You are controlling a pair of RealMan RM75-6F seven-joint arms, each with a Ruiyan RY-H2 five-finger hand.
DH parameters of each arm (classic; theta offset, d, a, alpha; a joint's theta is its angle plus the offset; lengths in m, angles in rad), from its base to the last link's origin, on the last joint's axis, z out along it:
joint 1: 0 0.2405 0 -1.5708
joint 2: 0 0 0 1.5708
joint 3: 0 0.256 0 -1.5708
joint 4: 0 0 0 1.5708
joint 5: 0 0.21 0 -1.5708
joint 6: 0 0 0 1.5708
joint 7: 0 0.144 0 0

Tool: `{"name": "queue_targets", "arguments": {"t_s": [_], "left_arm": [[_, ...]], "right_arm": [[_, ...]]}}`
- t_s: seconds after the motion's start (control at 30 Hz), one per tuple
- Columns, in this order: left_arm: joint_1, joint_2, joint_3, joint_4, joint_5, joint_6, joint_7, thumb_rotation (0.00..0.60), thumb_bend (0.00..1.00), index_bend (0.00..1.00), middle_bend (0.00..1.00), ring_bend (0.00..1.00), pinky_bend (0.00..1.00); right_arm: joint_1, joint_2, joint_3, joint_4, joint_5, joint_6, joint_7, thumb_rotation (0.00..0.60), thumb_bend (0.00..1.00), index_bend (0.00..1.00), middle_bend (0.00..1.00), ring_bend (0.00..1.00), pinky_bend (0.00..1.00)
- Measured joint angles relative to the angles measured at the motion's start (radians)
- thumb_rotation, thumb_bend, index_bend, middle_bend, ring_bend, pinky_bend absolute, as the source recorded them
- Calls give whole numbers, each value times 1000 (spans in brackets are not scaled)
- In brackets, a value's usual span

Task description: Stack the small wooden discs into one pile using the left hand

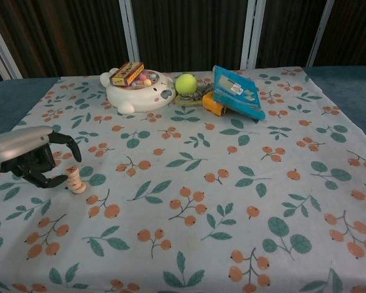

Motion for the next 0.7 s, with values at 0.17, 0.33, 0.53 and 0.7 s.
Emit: {"name": "queue_targets", "arguments": {"t_s": [0.17,0.33,0.53,0.7], "left_arm": [[14,27,-1,-41,51,35,-31,600,389,337,999,1000,1000],[59,88,27,-78,214,128,-123,600,384,152,358,325,416],[185,157,99,-36,456,381,-262,600,385,71,91,11,19],[346,164,158,113,512,581,-405,600,387,53,56,0,0]], "right_arm": [[-2,0,-2,1,-6,5,0,600,123,0,0,0,0],[-9,2,-4,3,-12,19,4,600,124,0,0,0,0],[-15,-3,-11,4,-24,26,-11,600,124,0,0,0,0],[-8,-11,-15,1,-32,11,-30,600,123,0,0,0,0]]}}
